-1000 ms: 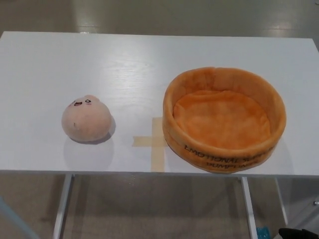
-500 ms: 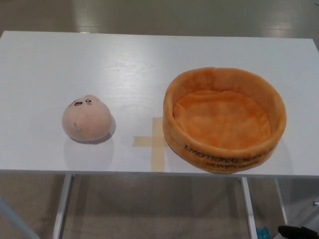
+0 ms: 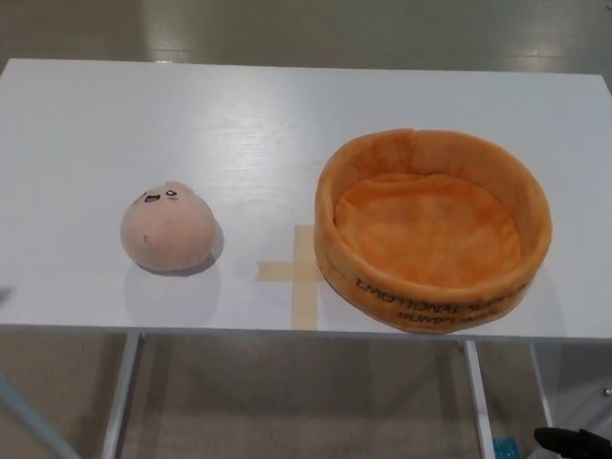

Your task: Use the left hand to pick up the pink round toy on the left and place it inside the orange plate on the desk.

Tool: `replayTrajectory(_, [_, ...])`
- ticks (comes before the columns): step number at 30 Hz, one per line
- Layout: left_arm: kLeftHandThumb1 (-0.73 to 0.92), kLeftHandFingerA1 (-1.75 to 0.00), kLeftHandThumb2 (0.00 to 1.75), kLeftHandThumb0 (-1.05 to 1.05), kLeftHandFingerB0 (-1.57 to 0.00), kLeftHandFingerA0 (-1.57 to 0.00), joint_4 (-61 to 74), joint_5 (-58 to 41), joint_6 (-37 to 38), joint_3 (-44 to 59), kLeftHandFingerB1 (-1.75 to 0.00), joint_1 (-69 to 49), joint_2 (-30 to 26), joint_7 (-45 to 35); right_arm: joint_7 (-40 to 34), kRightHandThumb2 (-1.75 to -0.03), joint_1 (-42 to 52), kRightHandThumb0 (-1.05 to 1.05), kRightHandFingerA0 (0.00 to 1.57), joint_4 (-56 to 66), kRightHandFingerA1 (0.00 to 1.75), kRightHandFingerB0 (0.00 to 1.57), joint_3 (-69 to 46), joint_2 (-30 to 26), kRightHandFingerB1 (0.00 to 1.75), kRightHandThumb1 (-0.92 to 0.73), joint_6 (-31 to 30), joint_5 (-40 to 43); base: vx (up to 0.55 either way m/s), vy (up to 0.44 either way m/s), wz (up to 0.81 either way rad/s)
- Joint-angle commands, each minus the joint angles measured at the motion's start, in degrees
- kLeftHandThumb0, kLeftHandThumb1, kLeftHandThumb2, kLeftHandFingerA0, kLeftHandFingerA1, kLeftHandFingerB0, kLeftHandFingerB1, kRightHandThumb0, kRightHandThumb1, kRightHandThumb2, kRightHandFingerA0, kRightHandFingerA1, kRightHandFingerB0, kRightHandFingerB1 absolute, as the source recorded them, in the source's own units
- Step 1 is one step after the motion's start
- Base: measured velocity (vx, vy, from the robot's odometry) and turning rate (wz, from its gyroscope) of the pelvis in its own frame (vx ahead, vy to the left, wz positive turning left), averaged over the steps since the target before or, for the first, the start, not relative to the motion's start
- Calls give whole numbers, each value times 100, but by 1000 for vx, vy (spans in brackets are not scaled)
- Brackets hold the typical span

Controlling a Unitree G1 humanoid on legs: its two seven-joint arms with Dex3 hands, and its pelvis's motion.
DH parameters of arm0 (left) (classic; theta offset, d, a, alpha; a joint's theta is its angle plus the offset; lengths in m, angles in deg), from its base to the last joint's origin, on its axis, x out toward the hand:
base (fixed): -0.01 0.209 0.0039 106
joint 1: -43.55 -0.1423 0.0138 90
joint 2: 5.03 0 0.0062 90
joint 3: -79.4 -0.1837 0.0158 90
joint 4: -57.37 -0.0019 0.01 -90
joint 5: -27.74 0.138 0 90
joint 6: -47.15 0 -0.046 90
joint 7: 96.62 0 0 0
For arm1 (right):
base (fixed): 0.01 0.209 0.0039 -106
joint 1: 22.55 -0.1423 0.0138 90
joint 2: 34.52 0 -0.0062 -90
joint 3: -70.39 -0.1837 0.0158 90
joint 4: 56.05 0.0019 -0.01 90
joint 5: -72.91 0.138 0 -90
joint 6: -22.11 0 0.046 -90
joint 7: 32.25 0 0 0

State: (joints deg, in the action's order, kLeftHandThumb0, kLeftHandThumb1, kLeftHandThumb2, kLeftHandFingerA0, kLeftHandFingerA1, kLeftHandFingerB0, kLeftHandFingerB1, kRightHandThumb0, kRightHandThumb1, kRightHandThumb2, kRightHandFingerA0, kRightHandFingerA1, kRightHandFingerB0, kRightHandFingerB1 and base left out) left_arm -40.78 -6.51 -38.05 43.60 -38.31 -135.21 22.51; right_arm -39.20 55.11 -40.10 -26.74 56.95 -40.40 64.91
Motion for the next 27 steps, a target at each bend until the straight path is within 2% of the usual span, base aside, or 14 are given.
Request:
replayTrajectory(1, [45,-43,62,-36,-21,-29,498,676,126,-1369,-34,1011,12,965,-67,-57,4,-39,76,-60,64,68,8,-7,47,-56,14,22,0,0,0])
replayTrajectory(3, [46,-43,61,-35,-21,-28,422,960,69,-1989,-33,1469,-18,1078,-55,-57,13,-38,74,-55,61,67,5,-8,46,-57,56,27,0,0,0])
replayTrajectory(6, [44,-43,63,-38,-18,-26,278,1240,228,-2347,-34,1757,-24,1130,-56,-58,18,-38,74,-53,59,65,21,-25,46,-57,44,9,0,0,0])
replayTrajectory(7, [45,-39,59,-29,-18,-25,201,1474,220,-2624,-32,1950,-43,1247,-52,-58,16,-39,74,-53,58,64,22,-32,45,-57,35,9,0,0,0])
replayTrajectory(11, [45,-39,57,-26,-21,-26,-79,2023,237,-3306,-31,2497,57,1559,-40,-58,-1,-38,75,-54,57,65,11,-38,46,-57,40,23,0,0,0])
replayTrajectory(13, [45,-39,59,-28,-20,-25,-302,2301,215,-3688,-32,2812,110,1687,-33,-58,-28,-39,76,-58,59,65,16,-43,45,-57,-13,20,0,0,0])
replayTrajectory(14, [44,-41,62,-40,-19,-25,-391,2431,258,-3830,-34,2928,141,1723,-17,-58,-38,-40,77,-58,61,65,10,-47,45,-57,-12,28,0,0,0])
replayTrajectory(19, [46,-38,61,-36,-20,-23,-913,2840,223,-4583,-33,3572,458,1797,36,-58,-54,-41,76,-47,62,65,2,-48,45,-57,25,44,0,0,0])
replayTrajectory(20, [38,-52,90,-20,-10,-13,-1145,3107,377,-4912,-51,3773,628,1843,55,-58,-42,-41,77,-51,65,65,-12,-50,45,-57,44,58,0,0,0])
replayTrajectory(21, [45,-38,61,-38,-22,-25,-1342,3291,493,-5140,-34,3914,752,1887,49,-57,-45,-40,78,-51,65,66,-8,-56,45,-57,40,52,0,0,0])
replayTrajectory(24, [45,-38,60,-35,-22,-25,-1742,3434,722,-5412,-33,4120,928,1949,17,-57,-75,-41,79,-49,67,66,5,-55,45,-57,0,37,0,0,0])
replayTrajectory(25, [39,-51,90,-20,-10,-10,-1849,3522,710,-5518,-50,4186,985,1968,25,-58,-81,-40,78,-46,64,65,0,-56,45,-57,11,43,0,0,0])
replayTrajectory(26, [39,-51,90,-20,-10,-10,-1998,3628,703,-5663,-50,4283,1040,2002,38,-58,-87,-40,78,-44,64,65,-6,-58,45,-57,27,51,0,0,0])
replayTrajectory(27, [46,-35,58,-32,-22,-23,-2053,3642,646,-5746,-32,4306,1128,2010,43,-57,-90,-41,79,-45,68,66,-10,-63,45,-57,27,54,0,0,0])
